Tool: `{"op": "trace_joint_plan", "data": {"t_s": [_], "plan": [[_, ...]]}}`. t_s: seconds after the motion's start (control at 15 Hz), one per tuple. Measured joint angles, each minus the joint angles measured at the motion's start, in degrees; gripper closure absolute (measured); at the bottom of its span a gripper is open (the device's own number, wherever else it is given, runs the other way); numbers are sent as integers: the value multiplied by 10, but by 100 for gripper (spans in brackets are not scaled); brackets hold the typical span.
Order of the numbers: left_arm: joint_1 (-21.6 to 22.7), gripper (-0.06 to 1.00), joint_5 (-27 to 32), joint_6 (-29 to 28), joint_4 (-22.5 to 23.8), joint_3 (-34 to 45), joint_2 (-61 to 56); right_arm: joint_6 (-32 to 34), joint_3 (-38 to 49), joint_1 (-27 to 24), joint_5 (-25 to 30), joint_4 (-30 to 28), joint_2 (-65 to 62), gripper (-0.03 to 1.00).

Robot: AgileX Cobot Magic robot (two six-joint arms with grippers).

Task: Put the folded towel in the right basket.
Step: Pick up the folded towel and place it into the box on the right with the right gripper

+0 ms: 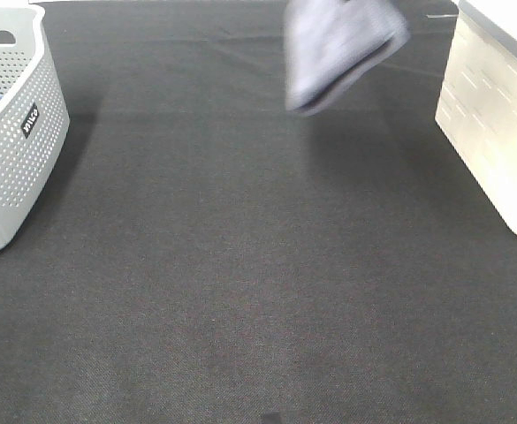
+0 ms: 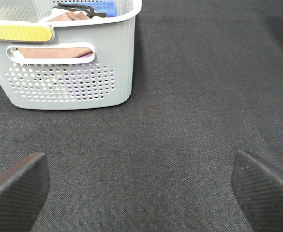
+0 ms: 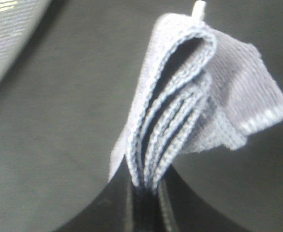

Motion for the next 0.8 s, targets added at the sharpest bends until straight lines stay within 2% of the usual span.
{"op": "trace_joint_plan", "data": {"t_s": [0.07,0.13,0.47,0.53,0.8], "plan": [[0,-2,0,0,0,0,0,0,0,0,0,0,0,91],[0,-2,0,0,0,0,0,17,0,-18,1,-21,-29,91],[0,-2,0,0,0,0,0,21,-1,-124,1,-26,-90,91],[0,-2,0,0,0,0,0,21,-1,-124,1,-26,-90,91],[0,-2,0,0,0,0,0,21,-1,-215,1,-34,-98,91]]}}
